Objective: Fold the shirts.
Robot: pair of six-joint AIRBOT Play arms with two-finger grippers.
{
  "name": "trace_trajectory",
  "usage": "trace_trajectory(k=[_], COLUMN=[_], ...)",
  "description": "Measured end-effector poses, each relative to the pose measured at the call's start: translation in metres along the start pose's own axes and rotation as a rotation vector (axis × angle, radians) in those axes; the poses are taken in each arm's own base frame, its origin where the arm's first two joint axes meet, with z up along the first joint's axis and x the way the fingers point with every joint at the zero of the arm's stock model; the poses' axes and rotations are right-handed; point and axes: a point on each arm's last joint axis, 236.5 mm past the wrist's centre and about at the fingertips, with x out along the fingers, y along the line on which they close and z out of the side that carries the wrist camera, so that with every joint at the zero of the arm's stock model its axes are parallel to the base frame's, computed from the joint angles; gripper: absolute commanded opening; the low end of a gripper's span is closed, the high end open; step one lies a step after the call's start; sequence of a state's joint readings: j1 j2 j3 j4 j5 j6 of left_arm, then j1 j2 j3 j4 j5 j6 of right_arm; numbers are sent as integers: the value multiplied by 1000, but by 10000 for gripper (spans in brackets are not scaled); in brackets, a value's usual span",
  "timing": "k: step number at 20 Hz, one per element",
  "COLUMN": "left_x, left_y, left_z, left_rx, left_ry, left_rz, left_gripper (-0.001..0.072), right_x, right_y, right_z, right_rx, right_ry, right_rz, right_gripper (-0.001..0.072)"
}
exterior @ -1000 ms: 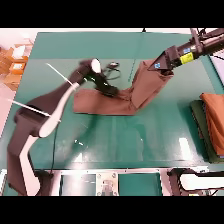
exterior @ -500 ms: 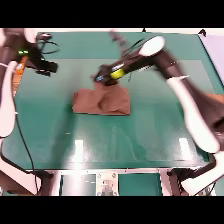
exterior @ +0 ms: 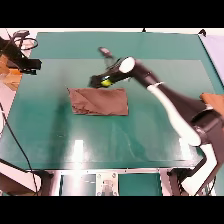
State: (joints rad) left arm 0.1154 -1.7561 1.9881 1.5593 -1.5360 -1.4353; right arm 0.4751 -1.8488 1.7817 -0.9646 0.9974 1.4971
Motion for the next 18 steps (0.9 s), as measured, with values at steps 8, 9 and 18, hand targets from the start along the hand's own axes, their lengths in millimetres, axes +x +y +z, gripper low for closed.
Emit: trace_trajectory(k=[8, 9, 18], left_x=[-1, -1, -1], left_y=[-12, -14, -25], left_z=[2, 2, 1], left_rx=[-6, -5, 15], left_ry=[-11, -11, -4], left_rz=[-66, -70, -81], left_gripper=[22, 23, 23], right_x=[-57, -47, -1], right_y=[-153, -155, -109], right_z=[-82, -94, -79], right_rx=[420, 451, 479], right_ry=[174, 202, 151], right_rz=[-120, -93, 176], right_gripper=[646, 646, 21])
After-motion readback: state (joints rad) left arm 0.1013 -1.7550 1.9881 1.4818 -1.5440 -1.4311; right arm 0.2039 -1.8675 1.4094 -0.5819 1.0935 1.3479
